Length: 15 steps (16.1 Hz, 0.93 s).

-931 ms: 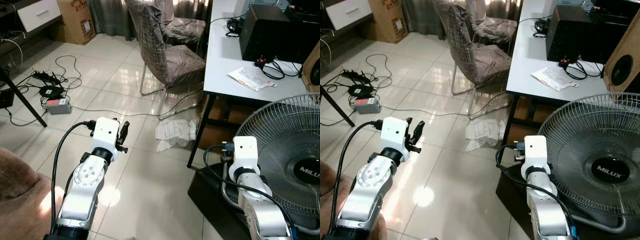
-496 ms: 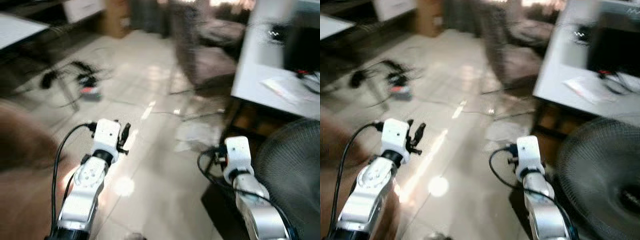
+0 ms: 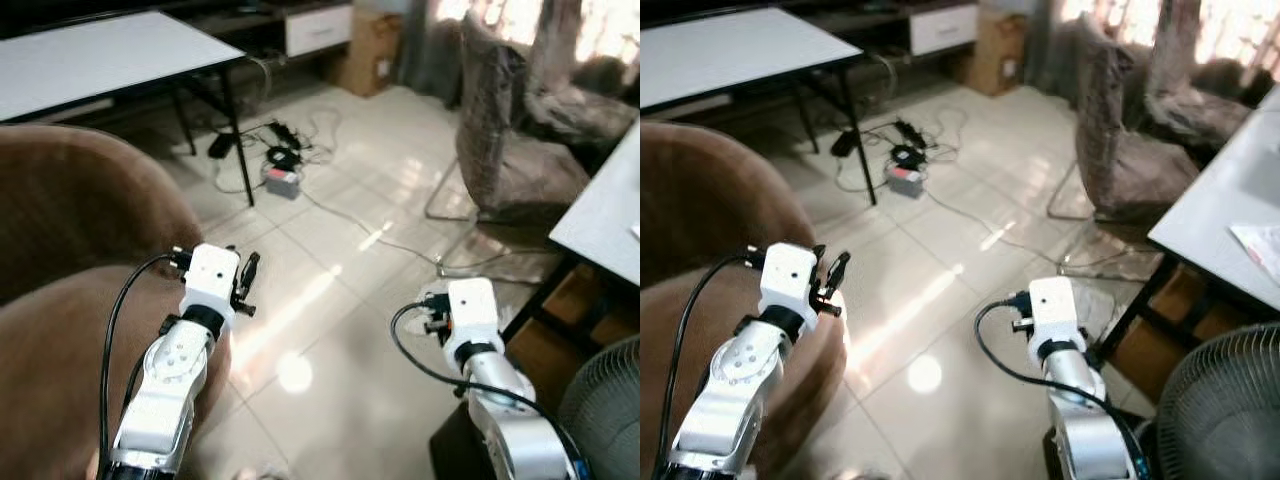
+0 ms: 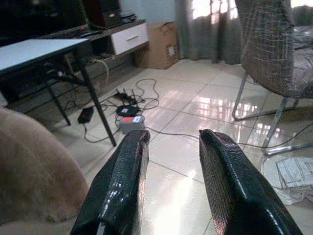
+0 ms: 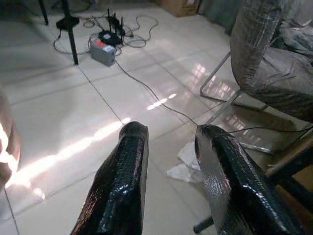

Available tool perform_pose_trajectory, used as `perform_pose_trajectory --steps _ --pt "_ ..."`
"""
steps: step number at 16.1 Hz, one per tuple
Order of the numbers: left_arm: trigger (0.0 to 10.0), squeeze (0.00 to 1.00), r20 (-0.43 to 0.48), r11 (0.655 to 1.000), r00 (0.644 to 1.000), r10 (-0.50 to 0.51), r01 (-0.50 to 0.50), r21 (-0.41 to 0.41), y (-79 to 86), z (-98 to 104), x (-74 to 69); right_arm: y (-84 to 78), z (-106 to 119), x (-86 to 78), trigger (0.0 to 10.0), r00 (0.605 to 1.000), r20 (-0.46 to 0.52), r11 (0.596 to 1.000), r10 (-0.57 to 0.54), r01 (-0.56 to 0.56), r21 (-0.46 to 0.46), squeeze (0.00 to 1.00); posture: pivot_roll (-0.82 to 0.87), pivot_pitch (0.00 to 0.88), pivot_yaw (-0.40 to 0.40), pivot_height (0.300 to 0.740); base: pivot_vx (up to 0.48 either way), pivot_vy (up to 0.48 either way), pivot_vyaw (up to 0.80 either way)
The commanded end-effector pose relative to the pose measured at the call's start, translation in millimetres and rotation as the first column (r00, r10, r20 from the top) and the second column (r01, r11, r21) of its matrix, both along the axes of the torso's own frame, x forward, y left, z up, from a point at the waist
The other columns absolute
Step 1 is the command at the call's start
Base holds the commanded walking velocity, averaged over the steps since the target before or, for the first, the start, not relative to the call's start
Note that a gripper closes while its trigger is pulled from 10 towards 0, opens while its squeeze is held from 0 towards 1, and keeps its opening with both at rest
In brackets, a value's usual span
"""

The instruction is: Move the pillow to the sofa from floor

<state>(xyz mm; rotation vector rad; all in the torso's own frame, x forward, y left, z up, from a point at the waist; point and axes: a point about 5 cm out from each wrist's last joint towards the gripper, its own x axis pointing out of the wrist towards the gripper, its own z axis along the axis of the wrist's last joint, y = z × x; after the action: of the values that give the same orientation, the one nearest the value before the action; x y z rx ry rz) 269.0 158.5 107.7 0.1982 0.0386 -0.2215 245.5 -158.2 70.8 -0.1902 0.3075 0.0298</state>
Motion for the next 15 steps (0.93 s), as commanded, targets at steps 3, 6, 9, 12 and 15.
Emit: perform_pose_trajectory --steps 3,6,9,12,15 --pt "10.0 0.00 0.005 1.000 1.000 0.014 -0.014 0.024 6.3 2.2 -0.7 1.6 1.1 2.7 10.0 1.000 0.009 1.000 0.012 -0.012 0.005 0.00 -0.04 0.018 -0.011 0.740 0.000 0.000 0.80" --pt "10.0 0.00 0.015 0.999 1.000 0.016 -0.016 0.029 6.5 4.2 0.9 0.1 0.1 3.2 10.0 1.000 0.010 1.000 0.000 0.000 0.005 0.00 -0.04 0.021 -0.004 0.740 0.000 0.000 0.80" --pt "10.0 0.00 0.027 1.000 1.000 0.013 -0.014 0.028 5.4 7.2 2.6 -0.8 -0.9 2.8 10.0 1.000 0.012 1.000 -0.007 0.007 0.005 0.00 -0.04 0.021 0.000 0.740 0.000 0.000 0.80" --pt "10.0 0.00 0.028 1.000 0.999 0.024 -0.024 0.019 6.6 7.7 2.9 -0.3 -2.0 3.0 10.0 1.000 0.011 1.000 0.001 -0.001 0.004 0.00 -0.04 0.023 -0.003 0.740 0.000 0.000 0.80" --pt "10.0 0.00 0.042 0.999 0.999 0.021 -0.022 0.031 6.4 9.2 3.4 -0.2 -2.9 3.1 10.0 1.000 0.010 1.000 0.006 -0.006 -0.001 0.00 -0.04 0.021 -0.004 0.740 0.000 0.000 0.80"
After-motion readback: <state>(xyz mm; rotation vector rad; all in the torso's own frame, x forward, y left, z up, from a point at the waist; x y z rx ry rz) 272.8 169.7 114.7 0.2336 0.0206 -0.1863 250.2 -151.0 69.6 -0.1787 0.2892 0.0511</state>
